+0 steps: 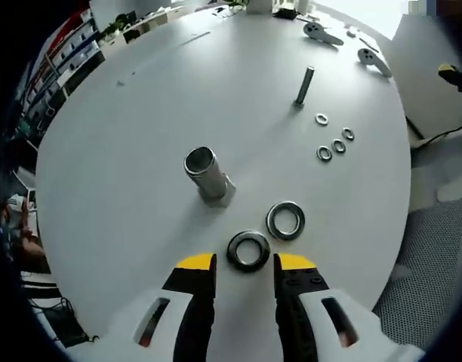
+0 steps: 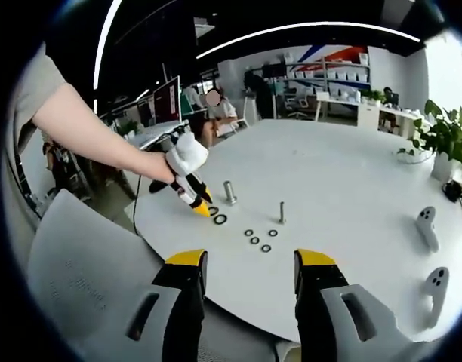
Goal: Place the washer onto the threaded stud by aligning its center hole with the stud, sliding it down to the base, and recovering from edge contact or off-axis alignment until the washer reaches the visible bottom stop.
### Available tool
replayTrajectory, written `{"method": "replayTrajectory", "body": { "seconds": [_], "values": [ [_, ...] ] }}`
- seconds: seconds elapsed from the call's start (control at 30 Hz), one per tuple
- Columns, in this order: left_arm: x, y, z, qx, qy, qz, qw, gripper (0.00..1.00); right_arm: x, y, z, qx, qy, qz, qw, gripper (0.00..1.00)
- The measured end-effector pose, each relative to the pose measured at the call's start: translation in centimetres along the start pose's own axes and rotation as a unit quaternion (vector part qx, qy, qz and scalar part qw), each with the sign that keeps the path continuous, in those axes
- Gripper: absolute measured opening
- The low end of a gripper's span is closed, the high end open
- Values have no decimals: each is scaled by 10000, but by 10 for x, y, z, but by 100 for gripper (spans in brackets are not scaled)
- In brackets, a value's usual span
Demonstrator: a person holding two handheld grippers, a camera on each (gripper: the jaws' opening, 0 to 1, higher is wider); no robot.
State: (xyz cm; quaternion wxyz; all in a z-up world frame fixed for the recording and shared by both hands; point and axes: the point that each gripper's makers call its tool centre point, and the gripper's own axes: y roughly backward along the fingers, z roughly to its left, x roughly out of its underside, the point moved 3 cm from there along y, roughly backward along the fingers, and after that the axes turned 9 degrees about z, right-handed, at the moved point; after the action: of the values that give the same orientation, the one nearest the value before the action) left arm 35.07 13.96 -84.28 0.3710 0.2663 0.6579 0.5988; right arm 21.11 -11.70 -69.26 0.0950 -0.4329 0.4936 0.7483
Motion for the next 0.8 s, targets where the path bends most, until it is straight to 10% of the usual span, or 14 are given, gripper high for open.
{"method": "replayTrajectory", "body": {
  "seconds": [0.2, 0.8],
  "values": [
    [-2, -3, 0, 122, 235, -10, 9996, 28, 1, 0, -1, 22, -47, 16, 10000, 48],
    [-10, -6, -3, 48, -1033, 683, 9923, 21, 2, 0, -2, 32, -71, 36, 10000, 47]
  ]
}}
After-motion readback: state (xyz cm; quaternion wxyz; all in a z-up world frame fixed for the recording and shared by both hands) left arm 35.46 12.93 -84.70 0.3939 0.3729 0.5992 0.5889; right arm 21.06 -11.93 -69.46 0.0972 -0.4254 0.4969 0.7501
